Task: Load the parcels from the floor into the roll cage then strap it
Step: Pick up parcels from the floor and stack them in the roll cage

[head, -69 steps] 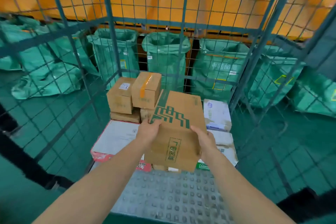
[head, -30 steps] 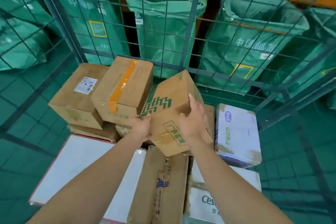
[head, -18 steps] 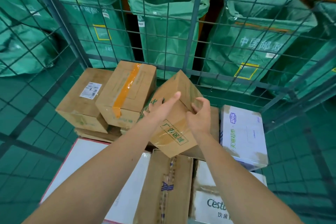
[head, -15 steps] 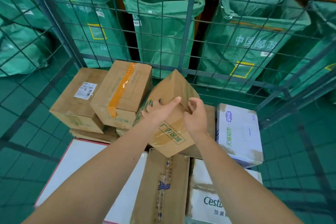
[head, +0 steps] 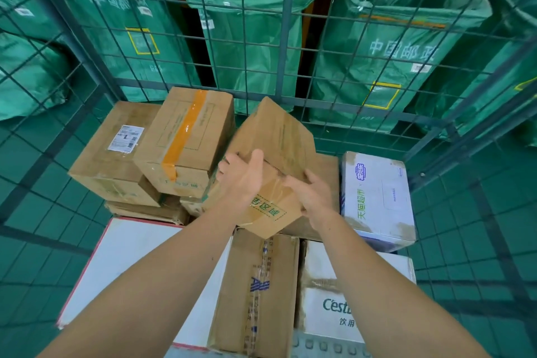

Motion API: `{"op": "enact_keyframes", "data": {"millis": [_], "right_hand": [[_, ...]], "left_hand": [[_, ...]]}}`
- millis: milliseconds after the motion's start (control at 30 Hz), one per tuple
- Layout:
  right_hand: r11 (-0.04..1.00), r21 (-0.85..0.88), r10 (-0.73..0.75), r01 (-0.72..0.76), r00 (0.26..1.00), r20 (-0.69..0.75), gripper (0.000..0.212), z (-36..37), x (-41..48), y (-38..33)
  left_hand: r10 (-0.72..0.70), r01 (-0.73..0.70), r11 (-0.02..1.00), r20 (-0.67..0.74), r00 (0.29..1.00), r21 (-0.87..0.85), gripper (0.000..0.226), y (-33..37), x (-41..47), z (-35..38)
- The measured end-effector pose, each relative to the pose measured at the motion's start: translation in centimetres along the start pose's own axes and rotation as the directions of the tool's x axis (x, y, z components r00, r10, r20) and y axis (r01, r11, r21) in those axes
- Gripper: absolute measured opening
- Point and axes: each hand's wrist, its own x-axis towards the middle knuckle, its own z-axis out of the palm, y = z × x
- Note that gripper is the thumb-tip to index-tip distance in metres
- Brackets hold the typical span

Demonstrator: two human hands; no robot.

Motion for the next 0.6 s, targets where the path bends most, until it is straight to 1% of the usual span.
{"op": "enact_keyframes", "data": {"millis": [33,67,133,167,233,300,367,433,533,600], "right_hand": [[0.997,-0.048,-0.063,0.061,0.997,-0.038,0.111,0.3,0.1,-0.1],[0.989,-0.100,-0.114,0.108,0.992,-0.055,0.109,0.7,-0.1,-0.5],[0.970,-0.187,-0.163,0.155,0.986,-0.023,0.088,1.2,0.1,-1.1],[0.952,-0.237,-0.198,0.194,0.980,0.008,0.077,1.4,0.1,-1.4],[0.910,-0.323,-0.250,0.260,0.966,0.073,0.064,1.6,0.7,-1.3],[0.907,-0.330,-0.230,0.260,0.965,0.128,0.059,2.5,1.2,-0.3],[0.935,-0.277,-0.185,0.221,0.971,0.152,0.055,3.5,1.2,0.9],[0.951,-0.242,-0.169,0.194,0.978,0.120,0.052,4.5,1.9,2.3],[0.952,-0.261,-0.158,0.158,0.987,0.025,0.051,6.0,3.1,3.0],[0.948,-0.289,-0.144,0.133,0.989,-0.017,0.049,6.8,4.1,3.0]], "left_hand": [[0.007,-0.008,1.000,-0.015,1.000,-0.029,0.068,-0.7,0.4,0.1],[0.005,-0.007,0.998,-0.026,1.000,-0.064,0.066,-1.3,0.7,0.1],[-0.045,0.041,0.987,-0.023,0.999,-0.155,0.065,-2.8,1.2,-0.1],[-0.077,0.071,0.976,-0.021,0.997,-0.206,0.069,-3.6,1.5,-0.3],[-0.141,0.125,0.950,-0.036,0.989,-0.285,0.078,-5.2,2.6,-0.5],[-0.167,0.141,0.936,-0.053,0.985,-0.322,0.076,-6.4,3.5,-0.8],[-0.188,0.163,0.928,-0.043,0.981,-0.335,0.069,-7.4,4.6,-0.9],[-0.231,0.213,0.921,-0.017,0.973,-0.327,0.063,-8.0,5.4,-0.9],[-0.241,0.234,0.926,0.012,0.970,-0.295,0.054,-8.6,6.4,-0.4],[-0.277,0.282,0.918,0.059,0.959,-0.278,0.053,-8.6,7.4,-0.3]]}}
